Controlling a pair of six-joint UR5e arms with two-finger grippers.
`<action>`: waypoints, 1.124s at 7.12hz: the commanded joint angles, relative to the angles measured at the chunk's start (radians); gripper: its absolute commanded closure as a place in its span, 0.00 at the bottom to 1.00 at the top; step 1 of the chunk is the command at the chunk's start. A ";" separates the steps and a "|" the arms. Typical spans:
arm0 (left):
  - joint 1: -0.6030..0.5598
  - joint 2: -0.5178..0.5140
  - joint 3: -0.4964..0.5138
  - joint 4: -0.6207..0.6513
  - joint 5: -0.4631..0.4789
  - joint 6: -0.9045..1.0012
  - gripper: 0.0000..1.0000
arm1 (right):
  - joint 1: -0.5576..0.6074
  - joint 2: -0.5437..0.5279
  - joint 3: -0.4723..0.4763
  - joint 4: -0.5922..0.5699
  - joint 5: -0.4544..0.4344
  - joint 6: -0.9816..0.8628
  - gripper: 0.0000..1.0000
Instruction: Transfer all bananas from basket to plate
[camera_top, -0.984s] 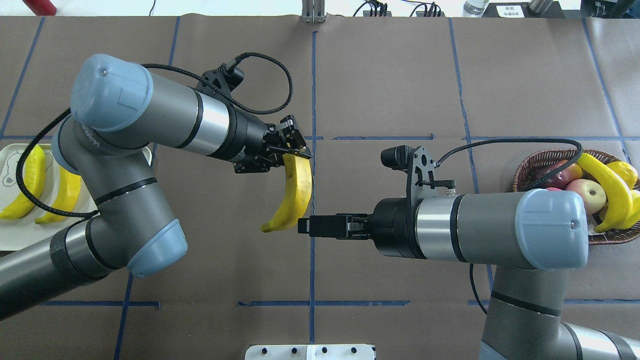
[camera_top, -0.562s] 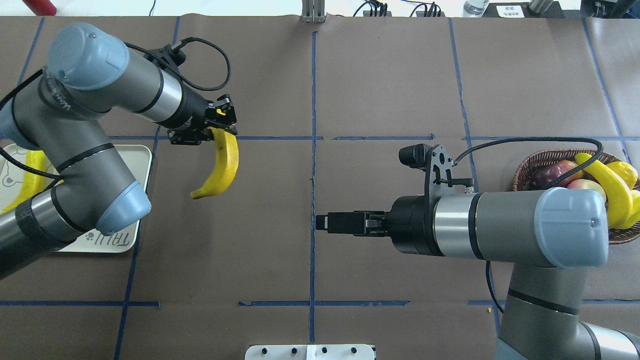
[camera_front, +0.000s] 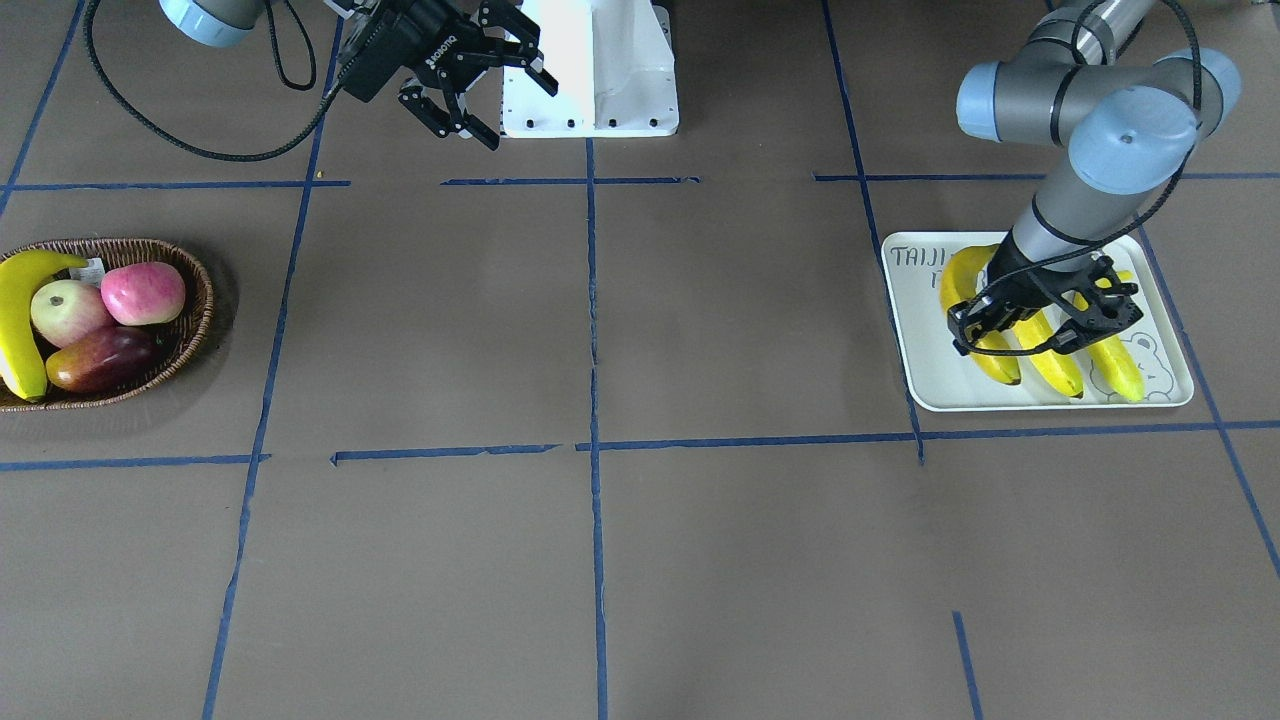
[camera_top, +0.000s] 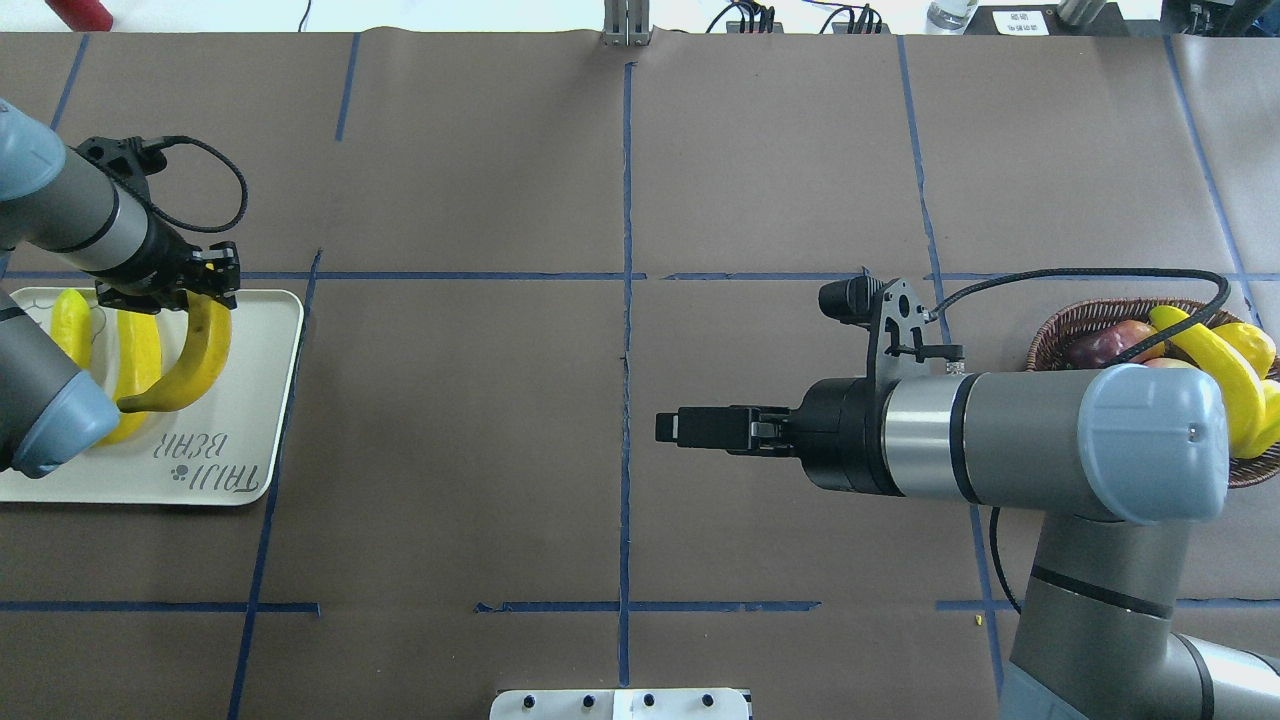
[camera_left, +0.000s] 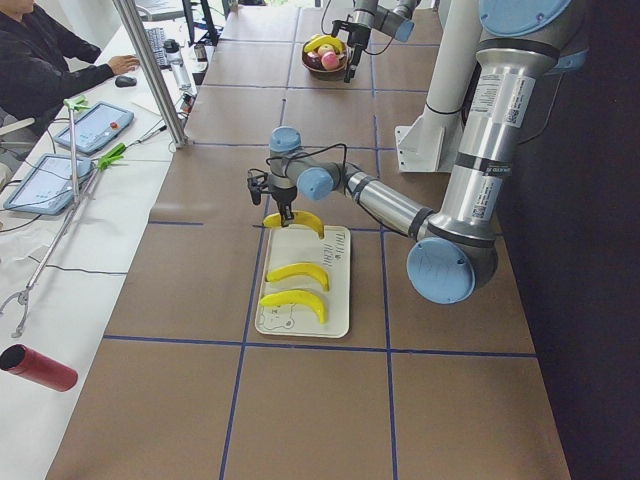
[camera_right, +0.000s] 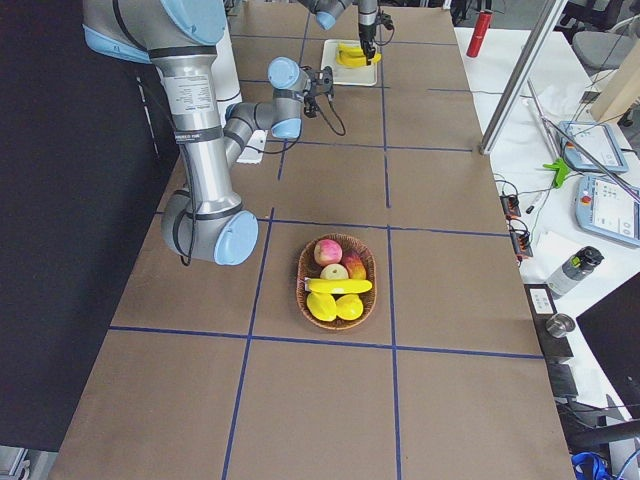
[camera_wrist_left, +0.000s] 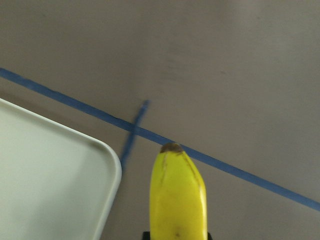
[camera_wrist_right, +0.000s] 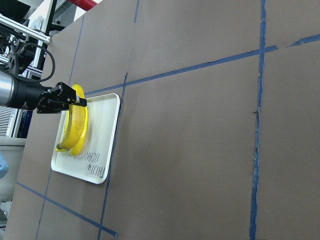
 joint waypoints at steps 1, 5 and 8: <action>-0.004 0.040 0.038 0.000 0.003 0.025 1.00 | 0.003 -0.007 -0.003 -0.001 -0.001 0.000 0.00; 0.004 0.036 0.066 -0.002 0.006 0.026 0.11 | 0.006 -0.016 -0.001 -0.001 0.000 0.000 0.00; -0.004 0.033 0.032 -0.051 -0.005 0.028 0.00 | 0.198 -0.123 0.014 -0.106 0.146 -0.041 0.00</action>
